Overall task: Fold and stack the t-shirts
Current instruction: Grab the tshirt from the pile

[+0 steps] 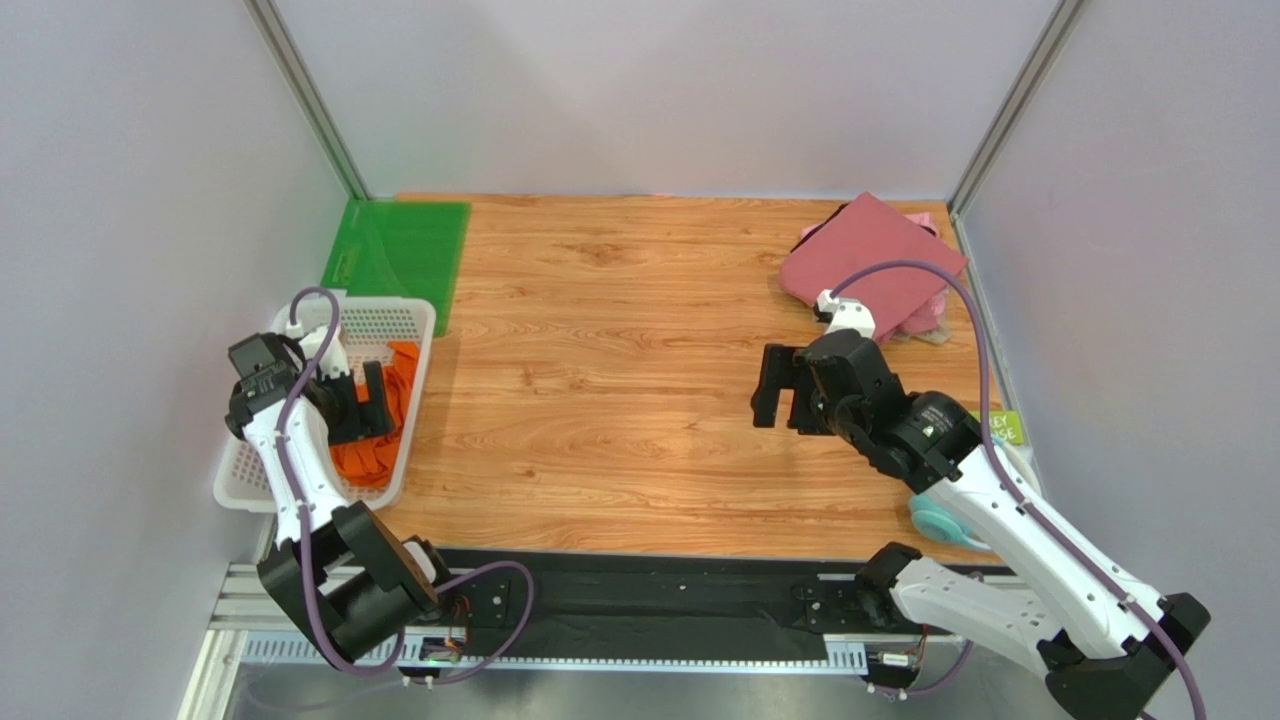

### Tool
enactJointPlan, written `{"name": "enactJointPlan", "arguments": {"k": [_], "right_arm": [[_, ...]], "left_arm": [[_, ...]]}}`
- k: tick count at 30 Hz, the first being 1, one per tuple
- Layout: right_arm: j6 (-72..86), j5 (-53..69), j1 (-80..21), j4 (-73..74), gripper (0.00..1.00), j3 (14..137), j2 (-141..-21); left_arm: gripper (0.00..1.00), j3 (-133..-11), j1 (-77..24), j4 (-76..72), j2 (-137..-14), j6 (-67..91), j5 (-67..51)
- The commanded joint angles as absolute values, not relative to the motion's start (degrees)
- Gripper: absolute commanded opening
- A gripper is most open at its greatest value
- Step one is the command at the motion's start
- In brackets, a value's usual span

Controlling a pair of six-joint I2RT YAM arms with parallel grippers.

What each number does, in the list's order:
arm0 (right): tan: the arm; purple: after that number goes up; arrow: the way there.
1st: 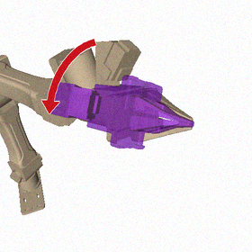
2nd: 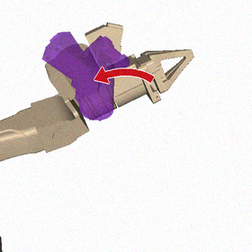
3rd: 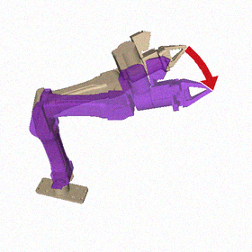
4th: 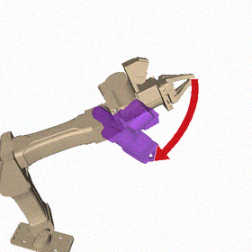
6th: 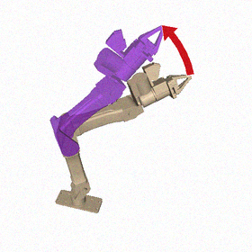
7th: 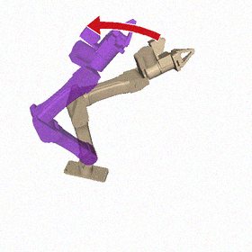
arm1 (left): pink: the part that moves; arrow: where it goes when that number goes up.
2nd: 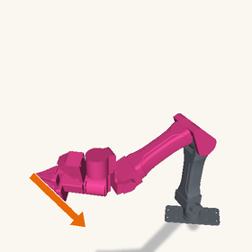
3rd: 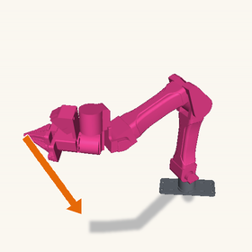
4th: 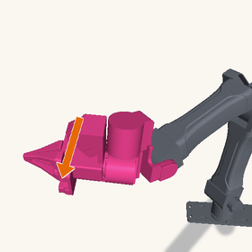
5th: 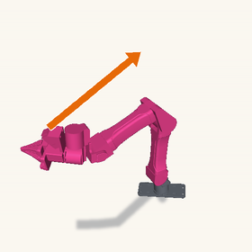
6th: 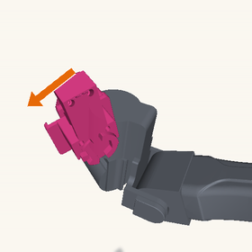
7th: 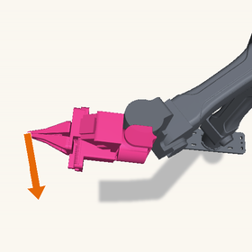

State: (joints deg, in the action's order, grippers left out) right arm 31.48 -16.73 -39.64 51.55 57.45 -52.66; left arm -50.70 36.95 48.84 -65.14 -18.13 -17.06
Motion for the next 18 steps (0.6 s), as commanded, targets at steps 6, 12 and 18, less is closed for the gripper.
{"name": "enactJointPlan", "arguments": {"k": [6, 12, 18], "right_arm": [[31.8, -14.9, -39.9, 48.2, 0.92, 57.1, -51.9], [32.6, -14.2, -39.9, 47.5, 0.9, 56.6, -51.9], [32.9, -13.5, -39.9, 47.2, 0.88, 55.8, -51.9]], "left_arm": [[0.93, -50.0, 37.4, 41.8, -67.4, -19.8, -15.1], [0.81, -50.4, 36.7, 39.3, -70.7, -19.3, -14.3], [0.56, -50.1, 33.6, 37.4, -72.1, -18.5, -13.0]]}}
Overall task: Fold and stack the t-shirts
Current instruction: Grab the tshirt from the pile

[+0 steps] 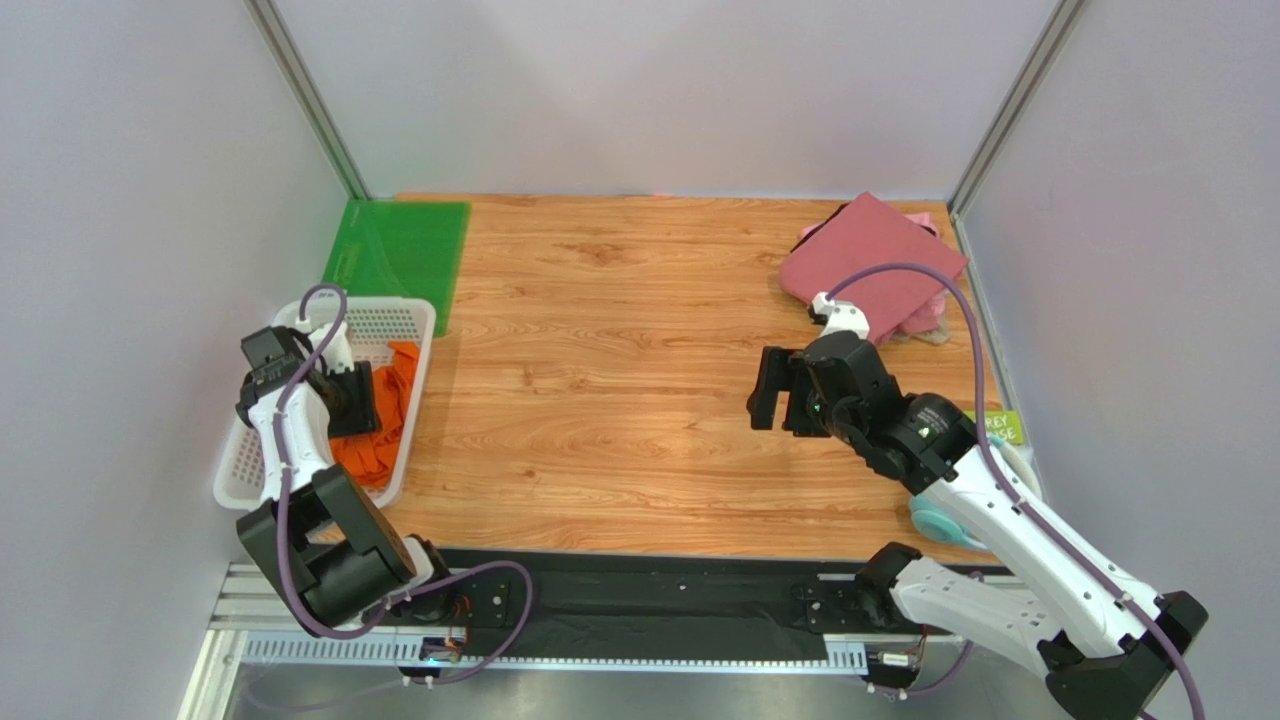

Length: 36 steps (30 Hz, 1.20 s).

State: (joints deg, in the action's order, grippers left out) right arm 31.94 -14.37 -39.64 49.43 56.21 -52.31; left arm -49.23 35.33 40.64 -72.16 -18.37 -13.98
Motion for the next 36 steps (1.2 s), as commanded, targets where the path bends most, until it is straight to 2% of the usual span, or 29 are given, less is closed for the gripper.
{"name": "enactJointPlan", "arguments": {"k": [1, 5, 6, 8, 9, 11, 16, 19, 22, 26, 29, 32, 36], "right_arm": [[33.0, -13.4, -39.9, 47.1, 0.88, 55.7, -51.9], [33.0, -13.3, -39.9, 46.8, 0.87, 55.1, -51.9], [33.0, -13.2, -39.9, 46.7, 0.87, 55.0, -52.0], [33.0, -13.1, -39.9, 46.6, 0.87, 54.8, -52.4], [33.0, -13.1, -39.9, 46.6, 0.87, 54.8, -52.6], [32.9, -12.9, -39.9, 46.6, 0.87, 54.8, -53.1], [32.6, -12.2, -39.9, 46.0, 0.86, 54.7, -54.1], [32.4, -11.3, -39.9, 45.3, 0.86, 54.8, -54.9], [32.3, -10.8, -39.9, 44.9, 0.85, 55.5, -55.8], [32.2, -10.2, -39.9, 45.3, 0.83, 56.5, -56.1], [32.3, -9.9, -39.9, 45.8, 0.82, 56.5, -55.0], [32.6, -10.0, -39.9, 46.1, 0.82, 56.0, -53.1], [32.8, -10.5, -39.9, 46.7, 0.8, 55.7, -51.4]], "left_arm": [[0.52, -50.0, 33.3, 37.3, -72.2, -18.4, -13.0], [0.38, -50.4, 32.8, 37.7, -71.5, -18.1, -13.2], [0.29, -50.4, 32.7, 37.7, -71.4, -18.2, -13.1], [0.19, -50.4, 32.5, 37.9, -71.0, -18.2, -13.0], [0.07, -50.4, 32.5, 38.0, -71.0, -18.2, -12.9], [0.0, -50.6, 32.3, 38.7, -70.8, -18.2, -12.9], [0.0, -53.8, 31.9, 41.5, -67.9, -17.4, -14.6], [0.0, -60.7, 31.3, 45.1, -64.4, -15.9, -18.3], [0.0, -71.9, 30.2, 47.1, -62.3, -12.8, -21.5], [0.0, -95.2, 30.2, 48.8, -64.5, -5.6, -24.1], [0.0, -108.0, 30.1, 47.9, -66.6, -0.4, -24.3], [0.0, -117.2, 30.1, 46.0, -67.7, 5.2, -22.9], [0.0, -119.2, 30.1, 39.0, -65.1, 9.0, -26.5]]}}
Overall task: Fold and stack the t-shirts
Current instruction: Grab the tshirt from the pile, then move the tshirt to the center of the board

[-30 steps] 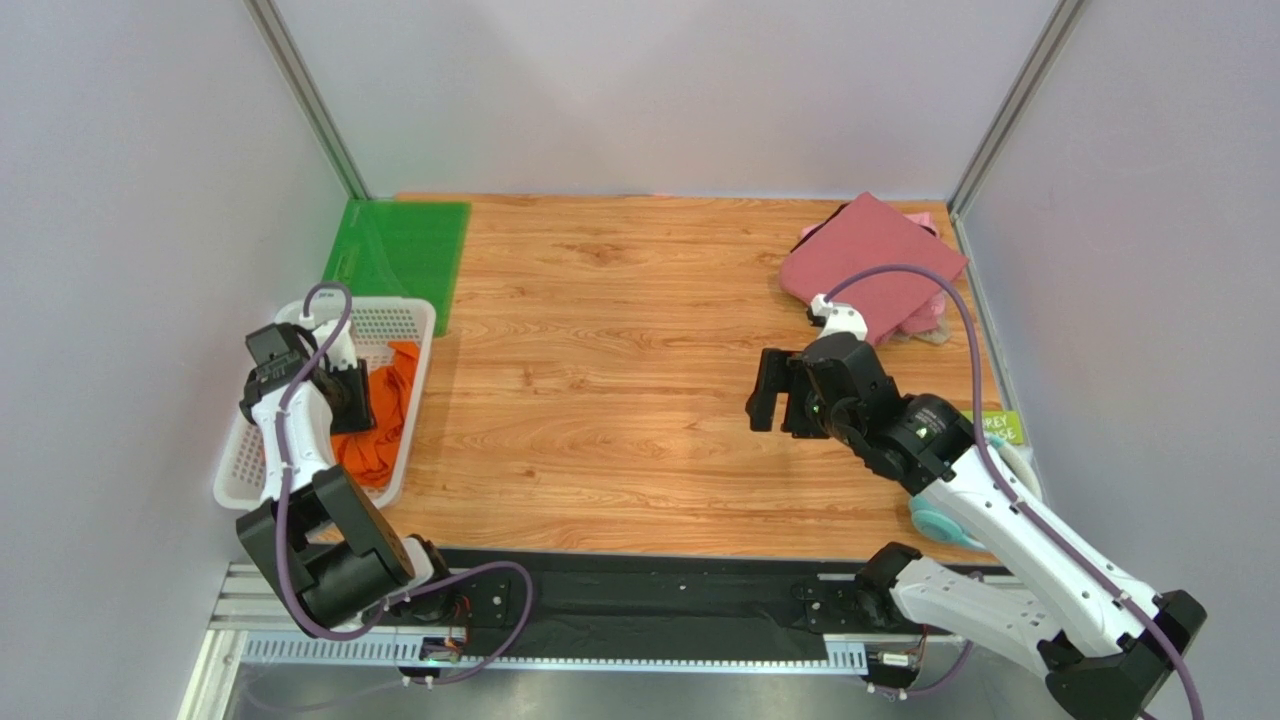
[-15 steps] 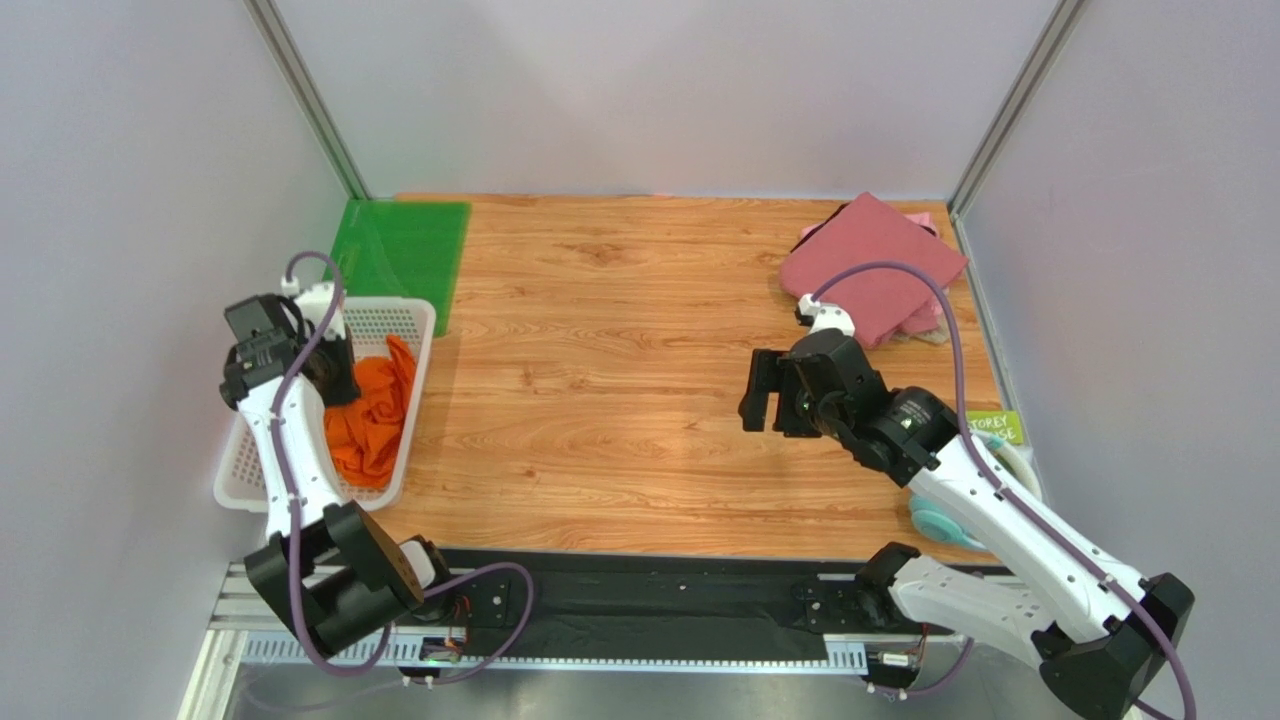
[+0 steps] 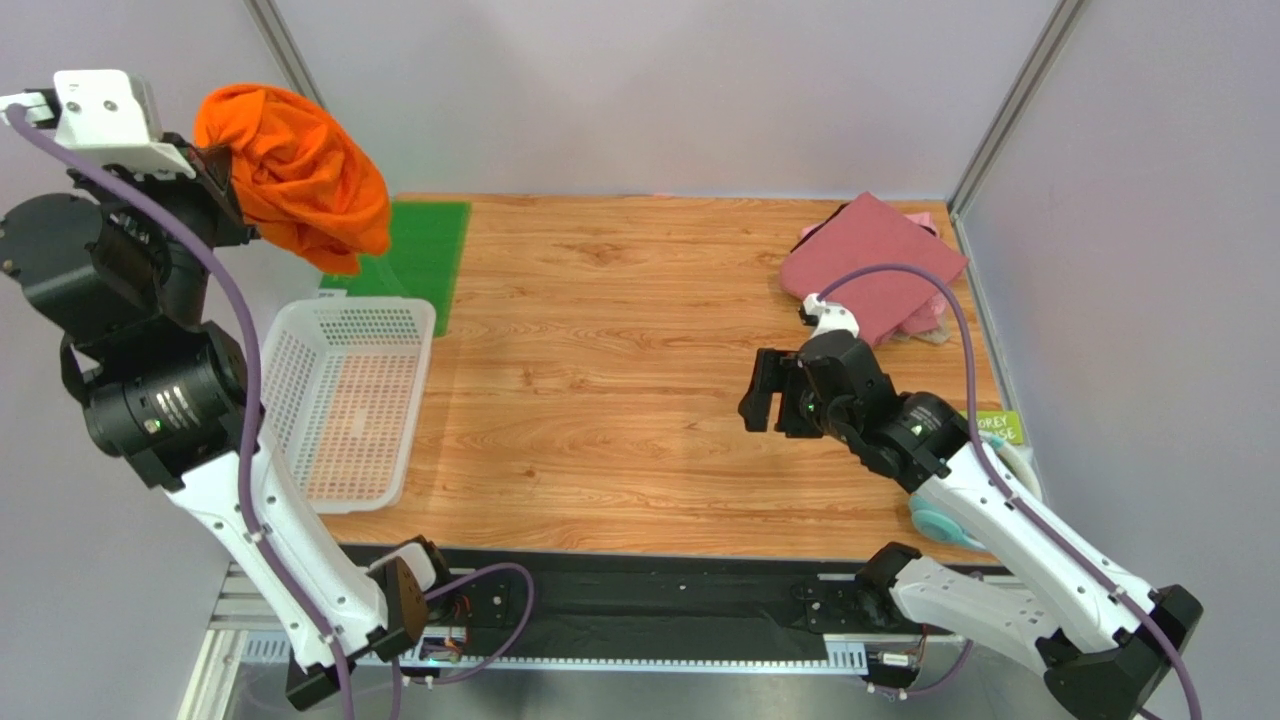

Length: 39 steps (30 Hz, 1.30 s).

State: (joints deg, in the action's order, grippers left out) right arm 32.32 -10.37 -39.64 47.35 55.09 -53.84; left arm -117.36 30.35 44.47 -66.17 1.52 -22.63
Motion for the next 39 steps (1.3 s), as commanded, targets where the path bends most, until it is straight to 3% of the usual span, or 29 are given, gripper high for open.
{"name": "enactJointPlan", "arguments": {"k": [1, 9, 11, 16, 20, 23, 35, 39], "right_arm": [[32.8, -10.6, -39.9, 46.8, 0.8, 55.8, -51.2], [33.8, -12.7, -39.8, 47.0, 0.79, 56.5, -47.1], [33.8, -13.2, -39.9, 46.9, 0.78, 56.5, -45.9], [34.0, -13.9, -39.9, 47.3, 0.77, 57.3, -44.0], [34.2, -14.6, -39.9, 46.9, 0.76, 57.5, -40.6], [33.7, -14.9, -39.9, 47.4, 0.76, 57.4, -37.9], [34.5, -13.0, -40.0, 47.2, 0.75, 55.9, -36.7], [35.2, -12.3, -39.9, 46.1, 0.75, 55.4, -37.2]], "left_arm": [[0.0, -119.6, 30.1, 38.5, -65.0, 9.8, -30.2], [0.0, -112.9, 28.5, 40.2, -62.5, 12.4, -52.6], [0.0, -110.4, 26.2, 44.5, -61.7, 9.6, -53.4], [0.0, -103.5, 10.8, 56.9, -60.1, -3.1, -47.1], [0.0, -93.6, -11.0, 61.1, -60.0, -8.1, -31.7], [0.0, -88.6, -21.9, 59.5, -59.3, -7.7, -24.8], [0.0, -93.2, -27.2, 62.2, -63.3, -6.7, -30.5], [0.0, -93.2, -30.4, 61.8, -65.7, -6.9, -23.9]]}}
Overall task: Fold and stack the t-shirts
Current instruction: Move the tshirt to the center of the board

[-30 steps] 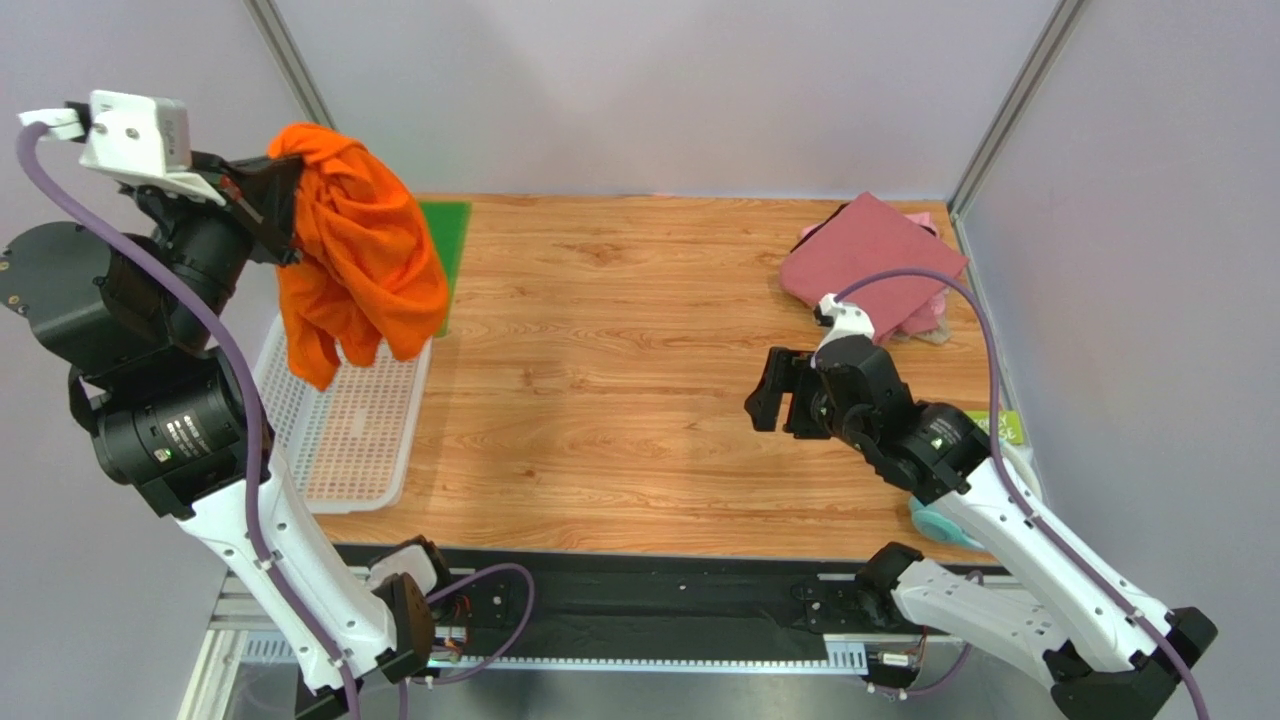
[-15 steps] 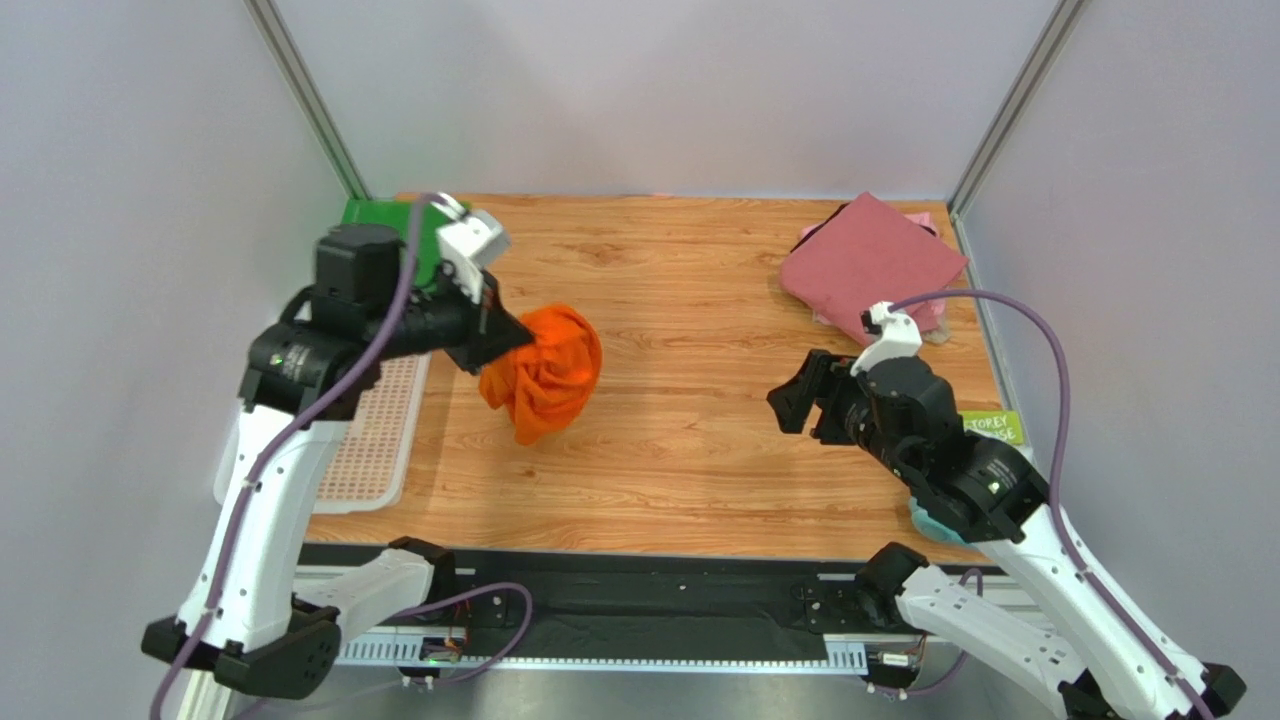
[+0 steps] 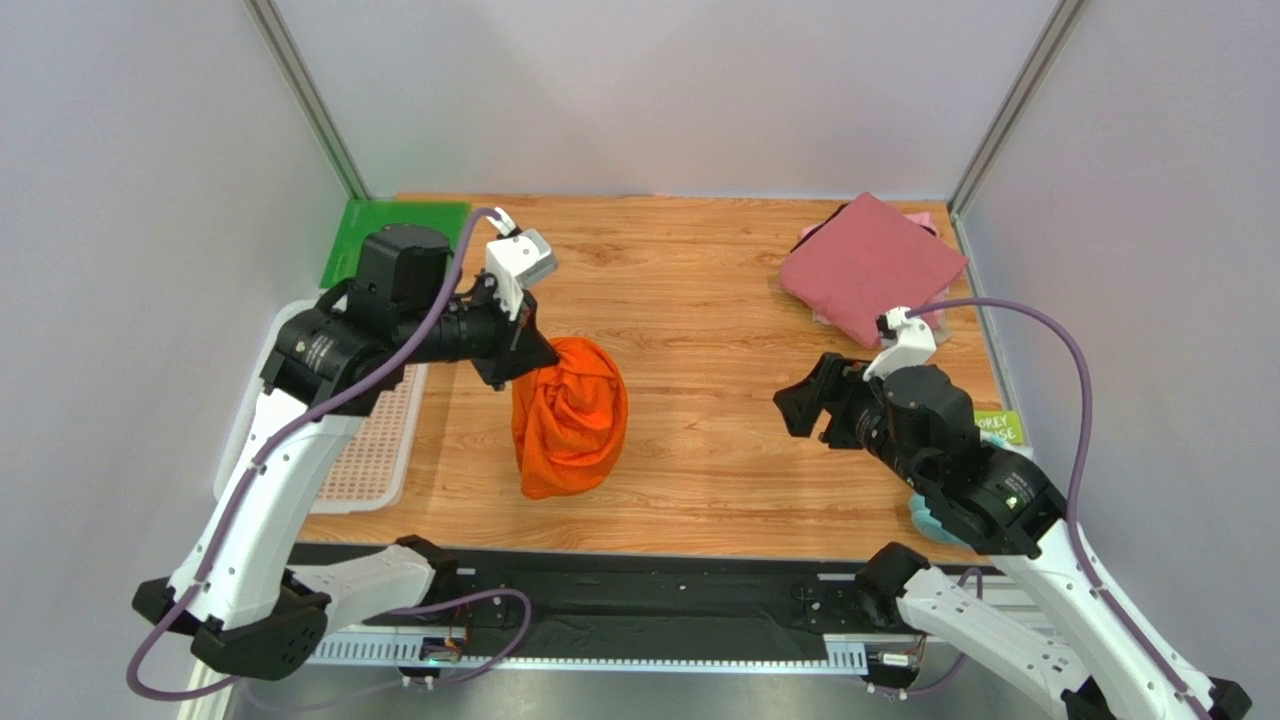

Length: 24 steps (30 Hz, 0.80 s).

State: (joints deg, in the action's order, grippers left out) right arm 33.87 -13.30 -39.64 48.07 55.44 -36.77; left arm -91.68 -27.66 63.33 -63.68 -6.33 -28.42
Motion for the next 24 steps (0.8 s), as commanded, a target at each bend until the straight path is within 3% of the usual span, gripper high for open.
{"name": "enactJointPlan", "arguments": {"k": [1, 6, 11, 14, 17, 18, 23, 24], "right_arm": [[35.4, -12.0, -39.9, 45.4, 0.74, 54.8, -37.1], [36.7, -10.5, -40.1, 44.1, 0.72, 54.7, -38.5], [36.5, -10.1, -40.2, 44.7, 0.72, 55.5, -38.8], [36.3, -9.7, -40.3, 44.0, 0.76, 55.4, -39.2], [36.4, -8.4, -40.4, 42.7, 0.88, 54.9, -39.7], [36.5, -8.1, -40.7, 42.2, 0.91, 54.4, -39.8], [35.6, -7.5, -41.2, 41.9, 0.96, 53.6, -40.7], [35.3, -7.5, -41.3, 42.1, 0.98, 53.7, -41.1]], "left_arm": [[0.0, -92.4, -33.6, 61.4, -66.4, -7.1, -21.6], [0.0, -89.4, -40.2, 57.5, -72.4, -7.1, -11.1], [0.0, -103.0, -41.2, 56.9, -78.2, -6.9, -8.7], [0.0, -104.2, -46.0, 58.5, -80.7, -9.1, -4.1], [0.49, -100.0, -46.5, 58.3, -80.0, -7.5, -4.7], [0.74, -98.6, -46.4, 58.0, -79.1, -7.5, -4.7], [1.0, -89.3, -44.1, 56.2, -71.1, -7.2, -3.5], [1.0, -88.4, -43.2, 56.2, -70.1, -7.3, -3.3]]}}
